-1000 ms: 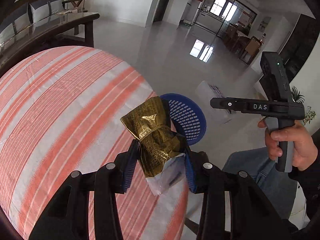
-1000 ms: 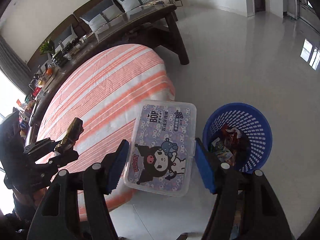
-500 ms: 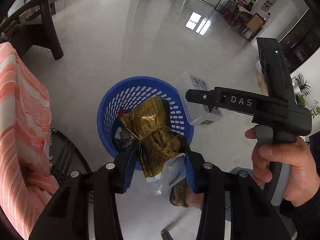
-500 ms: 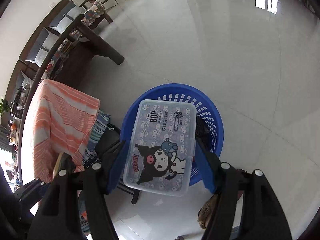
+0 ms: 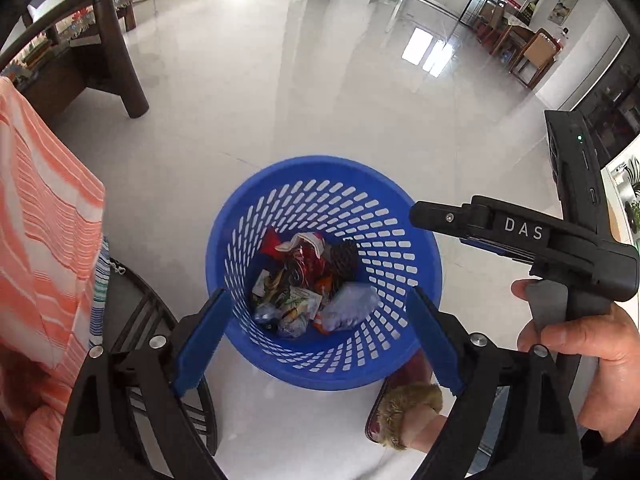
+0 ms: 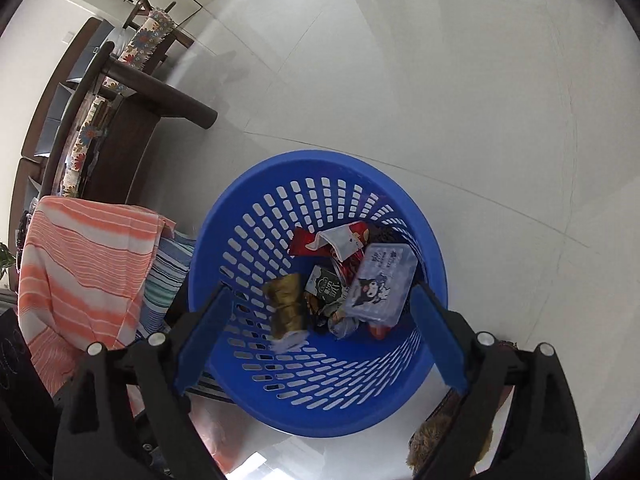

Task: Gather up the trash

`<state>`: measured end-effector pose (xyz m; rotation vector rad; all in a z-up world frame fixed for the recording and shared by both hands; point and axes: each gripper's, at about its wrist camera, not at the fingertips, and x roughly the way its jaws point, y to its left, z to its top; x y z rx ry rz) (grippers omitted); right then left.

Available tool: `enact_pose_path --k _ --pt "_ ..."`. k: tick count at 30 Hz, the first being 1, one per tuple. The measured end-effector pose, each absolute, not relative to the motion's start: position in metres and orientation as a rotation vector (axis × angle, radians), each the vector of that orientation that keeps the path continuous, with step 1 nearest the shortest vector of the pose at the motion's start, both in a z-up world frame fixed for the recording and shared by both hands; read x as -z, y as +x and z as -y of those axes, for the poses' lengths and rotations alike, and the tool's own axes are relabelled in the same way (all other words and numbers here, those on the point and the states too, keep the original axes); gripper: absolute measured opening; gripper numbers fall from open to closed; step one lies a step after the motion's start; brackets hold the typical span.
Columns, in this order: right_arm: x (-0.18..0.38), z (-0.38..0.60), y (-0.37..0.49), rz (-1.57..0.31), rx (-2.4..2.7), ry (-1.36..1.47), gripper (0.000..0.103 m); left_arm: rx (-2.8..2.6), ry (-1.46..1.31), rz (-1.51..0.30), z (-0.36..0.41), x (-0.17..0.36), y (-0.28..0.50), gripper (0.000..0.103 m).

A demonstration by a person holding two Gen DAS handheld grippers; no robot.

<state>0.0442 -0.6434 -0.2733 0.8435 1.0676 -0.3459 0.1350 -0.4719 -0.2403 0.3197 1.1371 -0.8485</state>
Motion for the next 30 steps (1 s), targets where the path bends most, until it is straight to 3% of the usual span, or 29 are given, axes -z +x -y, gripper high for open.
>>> enact_pose_path --k 3,6,9,13,15,19,30 --pt "0.243 0.644 0.031 -1.005 0.395 0.764 0.094 0.864 0.315 -1.027 0.456 0.203 0.121 0.088" --pt "0.196 0.636 0.012 -0.944 0.41 0.667 0.098 0.884 0.32 -0.87 0.441 0.152 0.092 0.098" --pt "0.138 0.614 -0.021 -0.856 0.412 0.577 0.098 0.885 0.329 -0.734 0.414 0.109 0.055 0.098" --pt "0.079 0.559 -0.087 -0.694 0.421 0.464 0.098 0.813 0.359 -0.793 0.392 0.103 0.022 0.098" --pt "0.077 0.54 -0.117 -0.643 0.431 0.466 0.098 0.8 0.368 -0.762 0.384 0.106 0.009 0.098" --pt "0.099 0.538 -0.142 -0.714 0.49 0.559 0.098 0.786 0.369 -0.829 0.38 0.11 0.002 0.098" --pt "0.072 0.475 -0.146 -0.874 0.492 0.279 0.098 0.761 0.379 -0.862 0.366 0.092 -0.001 0.098"
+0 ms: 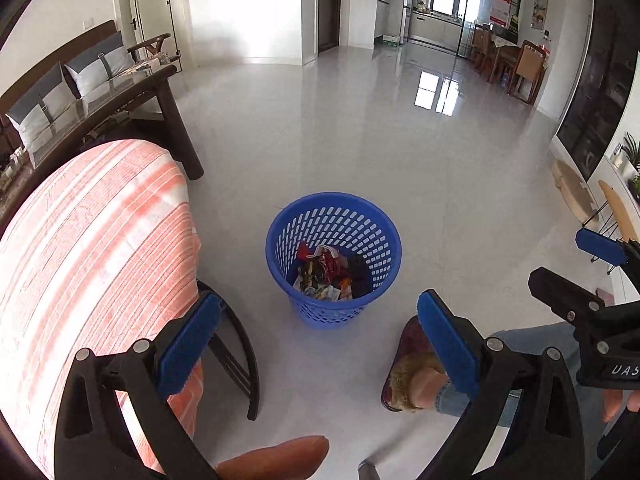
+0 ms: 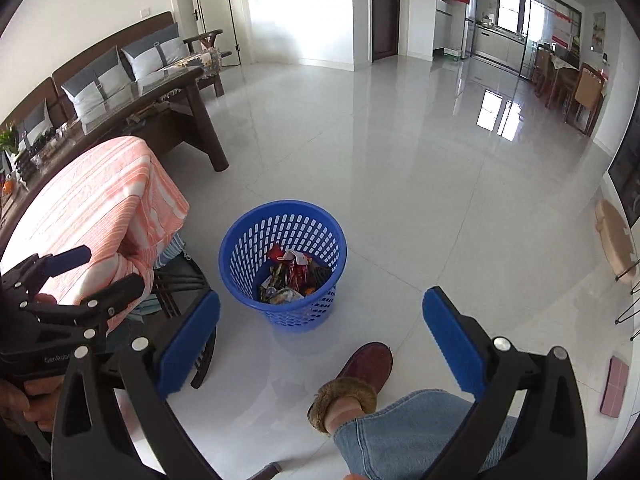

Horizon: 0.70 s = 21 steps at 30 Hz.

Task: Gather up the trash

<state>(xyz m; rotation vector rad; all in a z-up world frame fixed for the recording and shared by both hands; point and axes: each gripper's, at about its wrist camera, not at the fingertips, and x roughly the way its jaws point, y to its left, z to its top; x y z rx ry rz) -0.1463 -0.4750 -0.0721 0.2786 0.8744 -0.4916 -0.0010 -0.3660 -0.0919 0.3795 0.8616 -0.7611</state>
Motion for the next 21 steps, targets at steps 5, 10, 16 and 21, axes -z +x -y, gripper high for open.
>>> enact_pose_path --k 5,10,16,21 --pt "0.086 0.466 -0.14 -0.913 0.484 0.281 0.098 0.747 0.393 -0.862 0.364 0.093 -0.006 0.098" --pt "0.088 0.459 -0.139 -0.926 0.471 0.29 0.098 0.738 0.389 -0.881 0.364 0.097 -0.004 0.098" --pt "0.089 0.456 -0.137 -0.928 0.46 0.301 0.098 0.737 0.385 -0.9 0.365 0.1 -0.004 0.098" --pt "0.09 0.455 -0.135 -0.93 0.455 0.307 0.098 0.737 0.379 -0.913 0.364 0.102 -0.002 0.098"
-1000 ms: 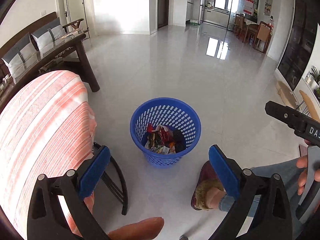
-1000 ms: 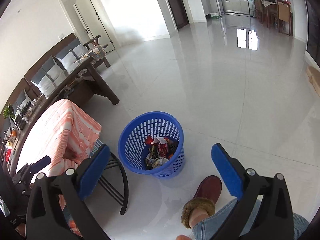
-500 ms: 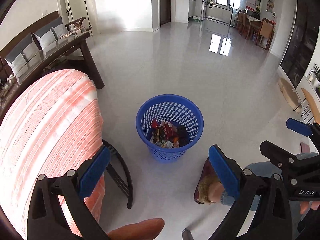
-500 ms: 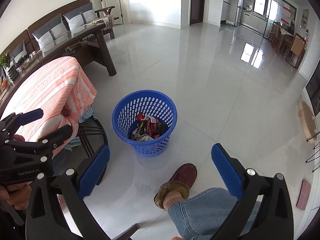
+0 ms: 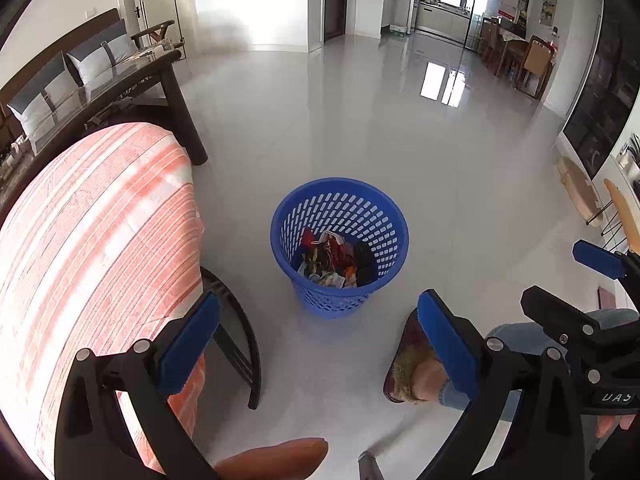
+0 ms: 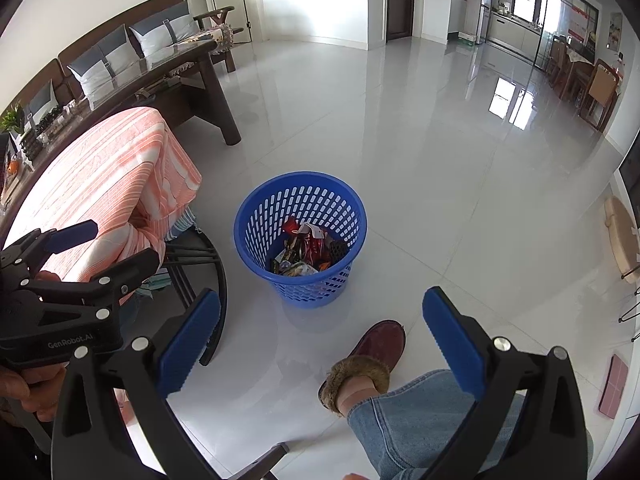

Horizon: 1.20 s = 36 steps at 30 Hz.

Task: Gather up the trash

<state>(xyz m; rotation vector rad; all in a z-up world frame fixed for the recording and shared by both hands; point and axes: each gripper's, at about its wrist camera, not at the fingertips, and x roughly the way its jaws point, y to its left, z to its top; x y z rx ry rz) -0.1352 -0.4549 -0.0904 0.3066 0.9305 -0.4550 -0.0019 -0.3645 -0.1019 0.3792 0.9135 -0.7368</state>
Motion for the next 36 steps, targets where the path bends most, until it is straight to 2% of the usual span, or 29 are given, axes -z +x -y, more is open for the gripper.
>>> enact_pose_path --k 36 --pt "0.093 0.4535 -0.133 -0.932 0.448 0.304 0.098 0.726 0.39 -0.921 0.3644 0.1042 -0.0037 0.098"
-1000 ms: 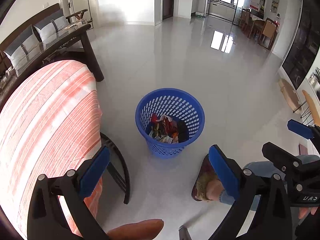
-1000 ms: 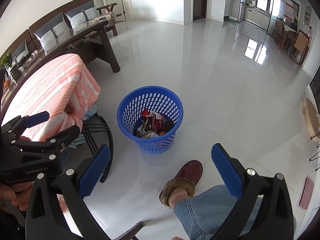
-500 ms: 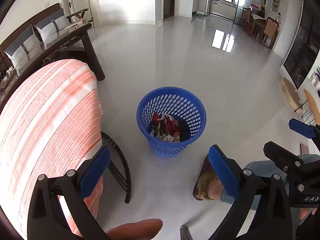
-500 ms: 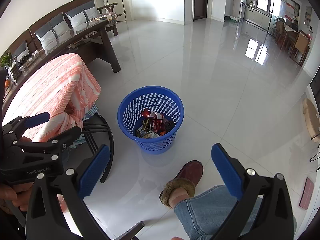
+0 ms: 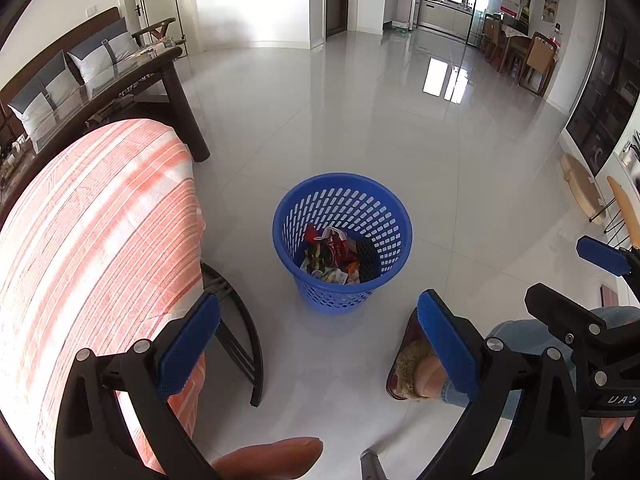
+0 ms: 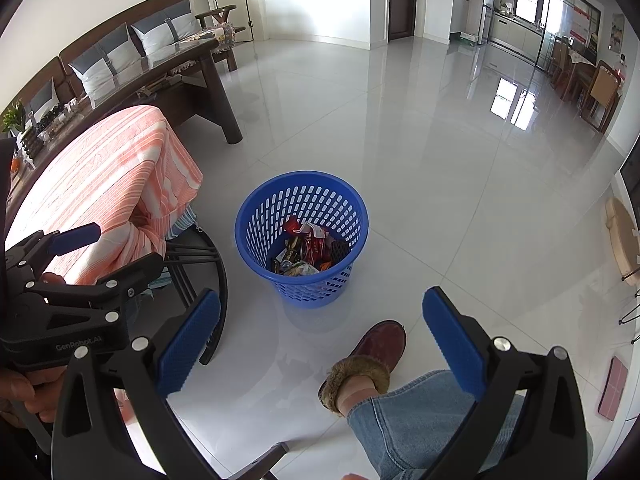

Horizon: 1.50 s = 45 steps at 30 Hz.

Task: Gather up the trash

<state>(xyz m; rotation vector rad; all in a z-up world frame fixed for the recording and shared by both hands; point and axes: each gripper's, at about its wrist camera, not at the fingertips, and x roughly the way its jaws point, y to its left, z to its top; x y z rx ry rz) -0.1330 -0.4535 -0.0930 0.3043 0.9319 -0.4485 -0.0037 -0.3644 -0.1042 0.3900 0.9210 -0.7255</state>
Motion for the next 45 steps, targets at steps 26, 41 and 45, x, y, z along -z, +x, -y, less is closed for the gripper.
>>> enact_pose_path --k 26,41,45 --pt "0.097 0.454 -0.13 -0.939 0.437 0.312 0.098 0.726 0.4 -0.924 0.362 0.106 -0.002 0.098" --pt "0.1 0.462 -0.128 -0.948 0.445 0.319 0.098 0.737 0.419 -0.923 0.363 0.103 -0.005 0.098" --pt "0.101 0.465 -0.13 -0.953 0.454 0.323 0.098 0.751 0.421 -0.937 0.362 0.102 -0.003 0.098"
